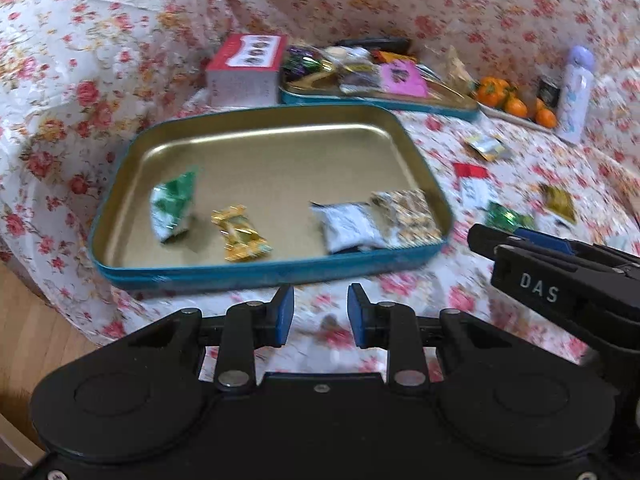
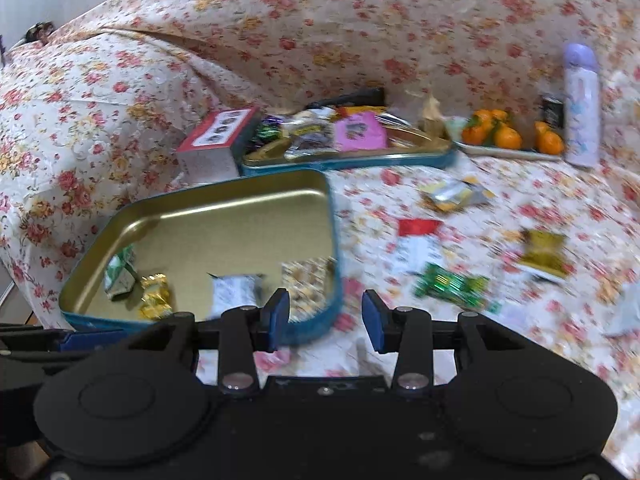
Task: Organize snacks
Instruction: 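Open left tool over tray while right tool releases heart packet into tray, then reach right tool to white sesame crisp packet and grasp it, then grasp red-white snack packet with left tool while right tool holds sesame packet, then carry red-white packet into tray with left tool while right tool carries sesame packet, then open both tools to drop the two packets into the tray, then reach right tool to yellow-green snack packet and grasp it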
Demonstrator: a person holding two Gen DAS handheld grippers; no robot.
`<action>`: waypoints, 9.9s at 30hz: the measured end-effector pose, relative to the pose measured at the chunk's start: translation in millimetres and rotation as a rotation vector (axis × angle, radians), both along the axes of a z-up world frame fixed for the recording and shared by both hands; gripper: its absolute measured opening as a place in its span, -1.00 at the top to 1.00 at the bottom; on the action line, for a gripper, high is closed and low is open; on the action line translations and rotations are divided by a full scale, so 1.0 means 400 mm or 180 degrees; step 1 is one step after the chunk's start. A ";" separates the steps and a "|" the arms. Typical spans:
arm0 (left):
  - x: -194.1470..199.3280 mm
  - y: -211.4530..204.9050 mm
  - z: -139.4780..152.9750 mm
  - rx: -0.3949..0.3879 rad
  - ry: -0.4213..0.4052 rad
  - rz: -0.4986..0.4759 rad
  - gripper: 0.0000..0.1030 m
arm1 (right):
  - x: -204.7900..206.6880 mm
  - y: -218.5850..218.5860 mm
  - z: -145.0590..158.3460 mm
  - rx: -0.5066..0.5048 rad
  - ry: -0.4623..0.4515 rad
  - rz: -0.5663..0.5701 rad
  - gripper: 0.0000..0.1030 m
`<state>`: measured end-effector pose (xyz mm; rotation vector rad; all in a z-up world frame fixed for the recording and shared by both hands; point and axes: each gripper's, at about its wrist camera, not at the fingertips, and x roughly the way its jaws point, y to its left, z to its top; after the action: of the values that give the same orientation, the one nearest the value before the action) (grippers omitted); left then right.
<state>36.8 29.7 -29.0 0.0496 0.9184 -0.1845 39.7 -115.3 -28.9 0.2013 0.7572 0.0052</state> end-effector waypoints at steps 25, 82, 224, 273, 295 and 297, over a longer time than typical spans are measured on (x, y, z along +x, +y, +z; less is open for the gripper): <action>0.001 -0.366 -0.055 0.0431 -0.0069 -0.0794 0.26 | -0.135 -0.474 -0.074 0.0339 0.0136 -0.1584 0.15; 0.103 -0.359 -0.109 0.0195 0.0304 -0.0476 0.15 | 0.214 -0.511 -0.175 -0.0551 -0.0124 -0.0965 0.58; 0.319 0.161 -0.029 0.0286 0.0189 0.0900 0.18 | 0.386 0.182 0.029 -0.0615 0.0782 0.0979 0.59; 0.069 -0.140 0.085 0.0167 -0.0527 -0.0258 0.06 | 0.070 -0.262 0.005 -0.0162 0.0448 -0.0658 0.26; 0.017 -0.344 -0.073 0.0319 -0.0432 -0.0716 0.06 | 0.048 -0.407 -0.063 0.0179 0.0242 -0.0930 -0.03; 0.020 -0.347 -0.083 0.0351 -0.0418 -0.0715 0.06 | 0.071 -0.406 -0.063 0.0194 0.0199 -0.0897 -0.10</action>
<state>45.0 -109.2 -62.3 0.2648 0.7904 -0.3351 68.0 -277.6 -54.1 0.3661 0.7861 -0.2464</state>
